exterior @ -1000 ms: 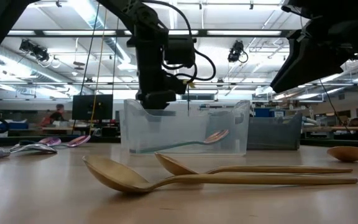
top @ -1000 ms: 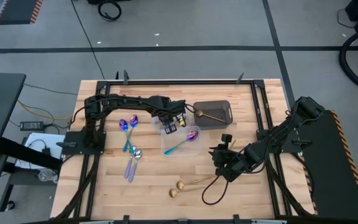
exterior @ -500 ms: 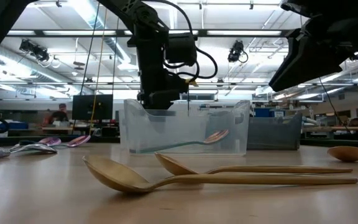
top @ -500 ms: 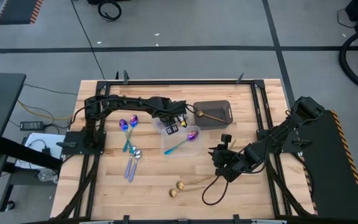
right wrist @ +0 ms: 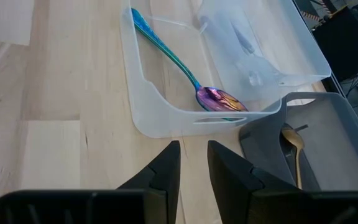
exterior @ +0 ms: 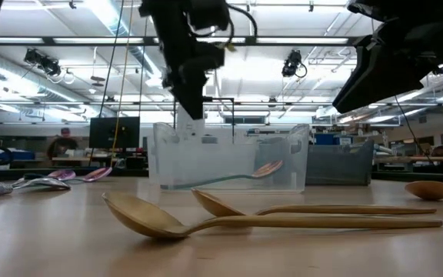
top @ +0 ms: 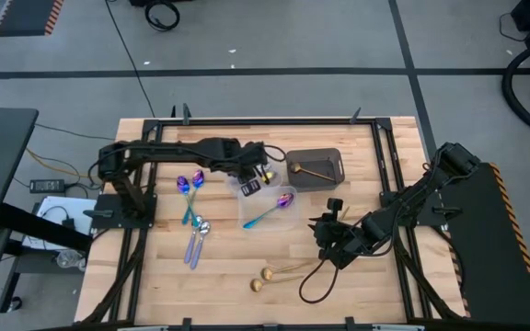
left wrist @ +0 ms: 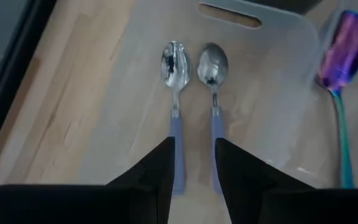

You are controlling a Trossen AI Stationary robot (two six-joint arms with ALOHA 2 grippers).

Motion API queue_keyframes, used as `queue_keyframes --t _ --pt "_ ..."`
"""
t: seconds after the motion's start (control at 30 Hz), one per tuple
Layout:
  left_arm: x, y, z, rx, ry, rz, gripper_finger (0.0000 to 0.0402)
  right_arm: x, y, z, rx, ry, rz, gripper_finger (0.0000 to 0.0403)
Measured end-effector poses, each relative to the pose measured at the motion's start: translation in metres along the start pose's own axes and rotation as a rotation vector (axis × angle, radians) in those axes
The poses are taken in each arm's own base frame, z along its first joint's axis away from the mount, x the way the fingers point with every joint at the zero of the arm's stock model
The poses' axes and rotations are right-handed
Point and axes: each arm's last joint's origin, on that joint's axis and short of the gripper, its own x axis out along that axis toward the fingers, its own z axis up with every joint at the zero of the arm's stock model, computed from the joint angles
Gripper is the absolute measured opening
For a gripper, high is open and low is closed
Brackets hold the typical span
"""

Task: Sort silverware by color (type)
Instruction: Put the blue spoon into the top transparent bin

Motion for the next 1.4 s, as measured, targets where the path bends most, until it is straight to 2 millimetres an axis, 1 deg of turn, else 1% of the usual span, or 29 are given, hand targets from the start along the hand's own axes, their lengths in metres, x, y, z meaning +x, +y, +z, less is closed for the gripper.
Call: queue_keyframes --t 0.13,0.3,0.57,0.63,0.77,0.9,1.07,1.27,1.4 --pt "-0.017 -0.006 -0.014 -0.001 0.073 0.013 0.0123 0.0 0.0 0.0 0.0 0.0 0.0 0.0091" --pt "-0.028 -0.021 -0.033 0.002 0.155 0.139 0.0123 0.0 0.0 0.0 -0.001 0.001 0.0 0.0091" --pt "-0.04 -0.05 -0.047 0.041 0.138 0.159 0.0123 0.0 0.0 0.0 0.0 0.006 0.012 0.0091" --pt "-0.039 -0.057 -0.053 0.068 0.131 0.169 0.0123 0.0 0.001 0.0 -0.001 0.006 0.014 0.0091" --pt "-0.03 -0.062 -0.078 0.076 0.17 0.212 0.0123 0.0 0.001 0.0 -0.008 0.006 0.015 0.0091" --pt "-0.026 -0.066 -0.102 0.008 0.185 0.197 0.0123 0.0 0.001 0.001 -0.018 -0.005 0.011 0.0091" --pt "-0.038 -0.079 -0.123 -0.118 0.173 0.13 0.0123 0.0 0.002 0.004 -0.061 -0.034 0.023 0.0091" --pt "-0.051 -0.102 -0.141 -0.242 0.154 0.091 0.0123 0.0 0.004 0.006 -0.138 -0.038 0.056 0.0091" --pt "-0.058 -0.113 -0.151 -0.315 0.144 0.081 0.0123 0.0 0.005 0.005 -0.173 -0.033 0.078 0.0091"
